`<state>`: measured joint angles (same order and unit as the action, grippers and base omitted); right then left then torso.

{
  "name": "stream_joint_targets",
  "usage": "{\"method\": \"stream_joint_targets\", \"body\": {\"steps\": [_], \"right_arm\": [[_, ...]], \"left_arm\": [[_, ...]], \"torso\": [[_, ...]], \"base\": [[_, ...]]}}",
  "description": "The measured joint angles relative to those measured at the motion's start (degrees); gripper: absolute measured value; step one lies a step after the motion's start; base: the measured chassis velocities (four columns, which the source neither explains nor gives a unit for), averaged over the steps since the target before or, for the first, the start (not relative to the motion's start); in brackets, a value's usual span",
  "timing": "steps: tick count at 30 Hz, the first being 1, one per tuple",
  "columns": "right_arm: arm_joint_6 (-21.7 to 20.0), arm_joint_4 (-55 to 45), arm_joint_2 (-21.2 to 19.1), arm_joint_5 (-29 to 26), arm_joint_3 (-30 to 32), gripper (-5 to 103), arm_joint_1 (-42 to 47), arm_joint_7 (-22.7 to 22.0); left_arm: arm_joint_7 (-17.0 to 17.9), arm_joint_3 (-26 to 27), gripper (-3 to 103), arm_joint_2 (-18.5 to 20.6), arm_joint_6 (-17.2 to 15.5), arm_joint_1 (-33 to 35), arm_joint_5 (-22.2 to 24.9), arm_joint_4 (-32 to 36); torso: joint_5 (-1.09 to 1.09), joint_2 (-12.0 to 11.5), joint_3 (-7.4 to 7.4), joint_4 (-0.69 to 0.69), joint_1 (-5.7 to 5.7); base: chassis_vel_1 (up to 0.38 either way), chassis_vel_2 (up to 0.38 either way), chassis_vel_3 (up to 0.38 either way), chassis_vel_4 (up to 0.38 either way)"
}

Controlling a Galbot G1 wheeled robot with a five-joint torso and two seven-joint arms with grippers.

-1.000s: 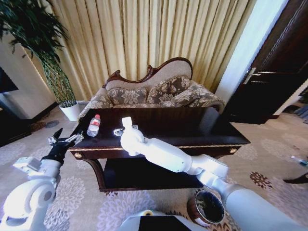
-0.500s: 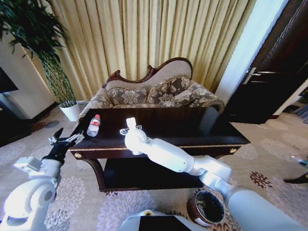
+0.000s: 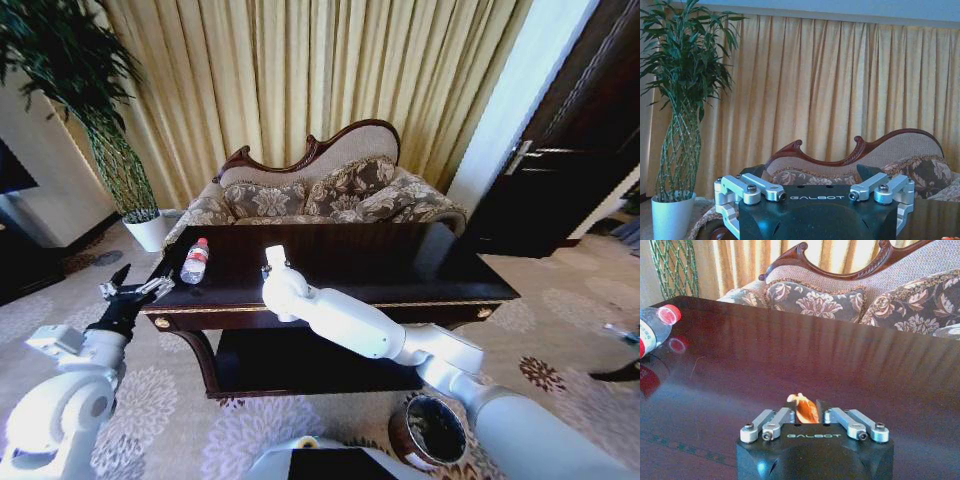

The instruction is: Move to the front of the table and place the trash on the table into the trash bin.

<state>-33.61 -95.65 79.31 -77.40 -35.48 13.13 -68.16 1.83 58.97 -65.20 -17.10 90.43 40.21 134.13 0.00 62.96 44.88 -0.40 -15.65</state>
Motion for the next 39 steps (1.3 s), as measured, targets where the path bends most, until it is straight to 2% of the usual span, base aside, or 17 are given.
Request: {"method": "stream_joint_targets", "body": {"steps": [2, 3, 6, 13, 20, 22, 23, 25, 27, 28, 30, 31, 32, 33, 34, 36, 39], "right_arm": [[0.0, -0.1, -0.1, 0.0, 0.0, 14, 0.0, 0.0], [0.0, -0.1, -0.1, 0.0, 0.0, 14, 0.0, 0.0], [0.0, -0.2, -0.2, 0.2, -0.1, 2, 0.0, 0.1], [0.3, -0.8, -0.5, 0.8, 0.1, 1, 0.0, 0.5], [3.6, -2.8, -2.8, 7.7, 3.9, 1, 0.2, 5.7], [5.6, -4.9, -6.2, 12.2, 6.5, 1, 1.2, 10.2], [5.6, -4.9, -6.2, 12.2, 6.5, 1, 1.2, 10.2], [6.5, -6.3, -8.6, 14.4, 8.5, 1, 2.2, 13.1], [7.8, -9.1, -13.5, 16.9, 13.0, 1, 5.0, 17.7], [7.8, -9.1, -13.5, 16.9, 13.0, 1, 5.0, 17.7], [8.4, -10.5, -17.2, 18.8, 17.2, 1, 8.1, 21.0], [8.4, -10.5, -17.2, 18.8, 17.2, 1, 8.1, 21.0], [8.7, -10.9, -18.8, 19.9, 19.0, 1, 9.8, 22.8], [9.3, -11.8, -22.1, 21.7, 22.4, 1, 13.1, 26.5], [9.3, -11.8, -22.1, 21.7, 22.4, 1, 13.1, 26.5], [10.3, -13.6, -27.6, 24.1, 29.0, 1, 19.3, 32.1], [11.1, -14.4, -29.9, 25.9, 32.0, 1, 22.1, 34.4]], "left_arm": [[0.0, 0.1, 100, 0.1, 0.0, 0.0, 0.0, 0.0], [0.0, 0.1, 100, 0.1, 0.0, 0.0, 0.0, 0.0], [0.0, 0.2, 100, 0.1, 0.0, -0.1, 0.1, 0.0], [0.0, 0.2, 100, 0.1, 0.0, -0.2, 0.1, -0.1], [0.0, 0.4, 100, 0.3, 0.0, -0.5, 0.3, -0.4], [0.0, 0.9, 100, 0.4, 0.0, -0.7, 0.8, -0.6], [0.0, 0.9, 100, 0.4, 0.0, -0.7, 0.8, -0.6], [0.0, 1.1, 100, 0.5, 0.0, -0.9, 1.0, -0.8], [0.0, 1.2, 100, 0.8, 0.0, -1.3, 1.1, -1.2], [0.0, 1.2, 100, 0.8, 0.0, -1.3, 1.1, -1.2], [0.0, 1.2, 100, 1.0, 0.0, -1.5, 1.1, -1.3], [0.0, 1.2, 100, 1.0, 0.0, -1.5, 1.1, -1.3], [-0.1, 1.2, 100, 1.0, 0.0, -1.6, 1.1, -1.3], [-0.1, 1.1, 100, 1.2, 0.0, -1.6, 1.1, -1.3], [-0.1, 1.1, 100, 1.2, 0.0, -1.6, 1.1, -1.3], [-0.3, 0.8, 100, 1.5, 0.0, -1.6, 1.1, -1.3], [-0.3, 0.6, 100, 1.8, 0.0, -1.7, 1.1, -1.3]], "torso": [[0.00, 0.0, 0.00, 0.00, 0.00], [0.00, 0.0, 0.00, 0.00, 0.00], [0.00, 0.0, 0.00, 0.00, 0.00], [0.00, 0.0, 0.00, 0.00, 0.00], [0.00, 0.0, 0.00, 0.02, 0.00], [0.01, 0.0, 0.00, 0.01, 0.00], [0.01, 0.0, 0.00, 0.01, 0.00], [0.01, 0.0, 0.00, -0.01, 0.00], [0.02, 0.0, 0.00, -0.03, 0.00], [0.02, 0.0, 0.00, -0.03, 0.00], [0.02, 0.0, 0.00, 0.00, 0.00], [0.02, 0.0, 0.00, 0.00, 0.00], [0.02, 0.0, 0.00, 0.00, 0.00], [0.02, 0.0, 0.00, 0.01, 0.00], [0.02, 0.0, 0.00, 0.01, 0.00], [0.03, 0.0, 0.00, -0.02, 0.00], [0.03, 0.0, 0.00, -0.02, 0.00]], "base": [[0.000, 0.000, 0.000, 0.000], [0.000, 0.000, 0.000, 0.000], [0.000, 0.000, 0.000, 0.000], [0.000, 0.000, 0.000, 0.000], [0.000, 0.000, 0.000, 0.000], [0.000, 0.000, 0.000, 0.000], [0.000, 0.000, 0.000, 0.000], [0.000, 0.000, 0.000, 0.000], [0.000, 0.000, 0.000, 0.000], [0.000, 0.000, 0.000, 0.000], [0.000, 0.000, 0.000, 0.000], [0.000, 0.000, 0.000, 0.000], [0.000, 0.000, 0.000, 0.000], [0.000, 0.000, 0.000, 0.000], [0.000, 0.000, 0.000, 0.000], [0.000, 0.000, 0.000, 0.000], [0.000, 0.000, 0.000, 0.000]]}}
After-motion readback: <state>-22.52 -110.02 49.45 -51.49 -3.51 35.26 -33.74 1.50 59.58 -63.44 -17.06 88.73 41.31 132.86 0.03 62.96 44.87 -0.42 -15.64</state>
